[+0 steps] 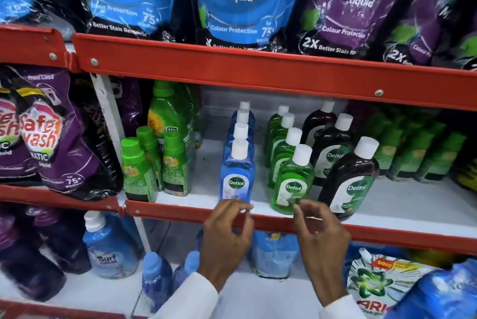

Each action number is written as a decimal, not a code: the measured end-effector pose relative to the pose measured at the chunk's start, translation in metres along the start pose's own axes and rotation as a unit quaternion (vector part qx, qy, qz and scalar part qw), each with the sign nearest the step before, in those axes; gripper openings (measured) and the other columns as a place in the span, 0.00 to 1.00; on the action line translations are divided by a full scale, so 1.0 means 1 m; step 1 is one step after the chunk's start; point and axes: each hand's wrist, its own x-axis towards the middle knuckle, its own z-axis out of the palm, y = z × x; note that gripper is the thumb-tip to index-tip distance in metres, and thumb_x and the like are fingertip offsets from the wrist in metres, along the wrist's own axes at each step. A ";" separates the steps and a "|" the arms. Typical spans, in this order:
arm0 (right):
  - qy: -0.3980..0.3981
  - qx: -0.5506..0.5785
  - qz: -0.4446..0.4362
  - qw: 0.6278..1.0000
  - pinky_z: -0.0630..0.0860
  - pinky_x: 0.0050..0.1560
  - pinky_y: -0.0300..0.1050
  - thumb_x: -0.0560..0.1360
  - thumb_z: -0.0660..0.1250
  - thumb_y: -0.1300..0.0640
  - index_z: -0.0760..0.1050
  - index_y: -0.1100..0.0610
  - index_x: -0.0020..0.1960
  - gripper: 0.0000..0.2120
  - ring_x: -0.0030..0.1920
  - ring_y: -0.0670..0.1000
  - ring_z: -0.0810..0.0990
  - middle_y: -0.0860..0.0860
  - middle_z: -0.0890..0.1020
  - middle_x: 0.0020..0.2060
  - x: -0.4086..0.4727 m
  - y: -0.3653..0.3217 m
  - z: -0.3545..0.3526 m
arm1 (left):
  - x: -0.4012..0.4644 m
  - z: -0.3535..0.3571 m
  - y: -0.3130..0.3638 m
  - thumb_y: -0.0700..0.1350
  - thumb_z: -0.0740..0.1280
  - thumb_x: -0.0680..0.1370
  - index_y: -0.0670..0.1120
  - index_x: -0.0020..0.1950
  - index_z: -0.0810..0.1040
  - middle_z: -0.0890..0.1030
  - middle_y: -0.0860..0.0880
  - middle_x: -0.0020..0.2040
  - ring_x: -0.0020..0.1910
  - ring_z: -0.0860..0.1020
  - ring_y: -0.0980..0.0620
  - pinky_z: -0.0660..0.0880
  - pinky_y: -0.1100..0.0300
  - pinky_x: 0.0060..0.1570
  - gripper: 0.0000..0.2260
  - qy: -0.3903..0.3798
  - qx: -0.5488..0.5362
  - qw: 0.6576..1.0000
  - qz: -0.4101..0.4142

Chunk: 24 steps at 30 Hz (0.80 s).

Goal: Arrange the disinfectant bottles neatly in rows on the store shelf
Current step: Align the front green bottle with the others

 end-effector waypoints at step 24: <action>-0.178 0.017 0.038 0.983 0.78 0.53 0.30 0.77 0.70 0.56 0.80 0.56 0.60 0.12 0.47 0.40 0.85 0.49 0.88 0.50 0.048 0.049 0.001 | 0.026 0.070 0.013 0.36 0.71 0.74 0.44 0.54 0.81 0.82 0.60 0.41 0.39 0.79 0.71 0.72 0.79 0.40 0.09 -0.116 -0.007 0.988 -0.101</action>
